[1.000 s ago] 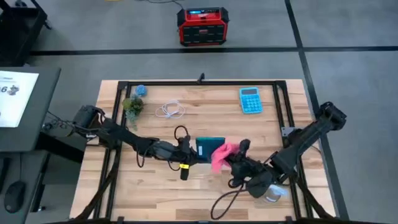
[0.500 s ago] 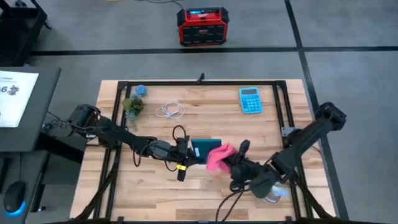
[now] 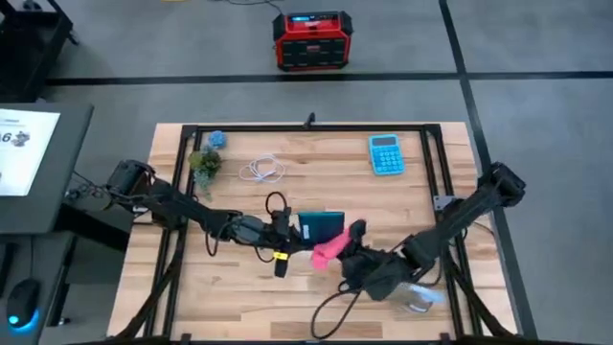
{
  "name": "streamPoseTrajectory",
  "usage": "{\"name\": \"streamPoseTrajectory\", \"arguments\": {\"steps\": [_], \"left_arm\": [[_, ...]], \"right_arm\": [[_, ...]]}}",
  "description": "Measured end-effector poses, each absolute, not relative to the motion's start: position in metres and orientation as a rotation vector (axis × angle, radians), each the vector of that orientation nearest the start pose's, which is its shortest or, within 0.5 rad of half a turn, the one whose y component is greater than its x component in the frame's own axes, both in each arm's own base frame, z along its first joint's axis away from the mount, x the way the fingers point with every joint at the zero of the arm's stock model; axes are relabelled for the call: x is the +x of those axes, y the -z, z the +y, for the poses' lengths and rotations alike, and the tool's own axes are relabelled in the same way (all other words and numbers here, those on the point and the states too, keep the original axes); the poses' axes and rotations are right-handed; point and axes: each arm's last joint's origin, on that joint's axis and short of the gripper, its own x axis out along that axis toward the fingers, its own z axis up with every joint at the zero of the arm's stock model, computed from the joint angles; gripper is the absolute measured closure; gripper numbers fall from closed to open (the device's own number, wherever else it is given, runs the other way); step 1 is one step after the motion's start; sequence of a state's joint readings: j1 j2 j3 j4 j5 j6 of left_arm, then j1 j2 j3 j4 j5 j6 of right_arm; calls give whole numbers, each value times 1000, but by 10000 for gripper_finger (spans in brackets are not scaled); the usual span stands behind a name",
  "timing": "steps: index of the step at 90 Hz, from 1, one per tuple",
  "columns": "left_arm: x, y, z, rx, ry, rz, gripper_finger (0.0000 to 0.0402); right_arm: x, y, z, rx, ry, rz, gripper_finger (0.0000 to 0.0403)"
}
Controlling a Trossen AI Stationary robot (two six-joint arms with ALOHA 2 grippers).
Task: Apply microfiber cloth
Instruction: Wipe the back of the cellphone with the pink microfiber cloth
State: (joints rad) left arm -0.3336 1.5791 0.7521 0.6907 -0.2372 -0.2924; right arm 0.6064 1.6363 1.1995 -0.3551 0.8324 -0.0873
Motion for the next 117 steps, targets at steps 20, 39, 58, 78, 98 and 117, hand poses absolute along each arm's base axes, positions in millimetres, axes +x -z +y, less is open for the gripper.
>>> {"name": "streamPoseTrajectory", "arguments": {"steps": [20,39,58,78,98,117], "left_arm": [[311,-216,-100,-260,63,138,393],[311,-215,-102,-261,81,145,393],[311,-214,-102,-257,74,155,393],[311,-214,-101,-282,62,151,393],[310,-213,-102,-281,76,165,393],[310,-211,-102,-265,73,178,393]], "right_arm": [[308,-302,179,-767,462,437,403],[310,-330,179,-753,472,368,403],[319,-292,177,-721,286,526,403],[343,-290,175,-906,375,467,403],[336,-323,168,-814,451,347,403],[333,-292,168,-744,228,508,403]]}}
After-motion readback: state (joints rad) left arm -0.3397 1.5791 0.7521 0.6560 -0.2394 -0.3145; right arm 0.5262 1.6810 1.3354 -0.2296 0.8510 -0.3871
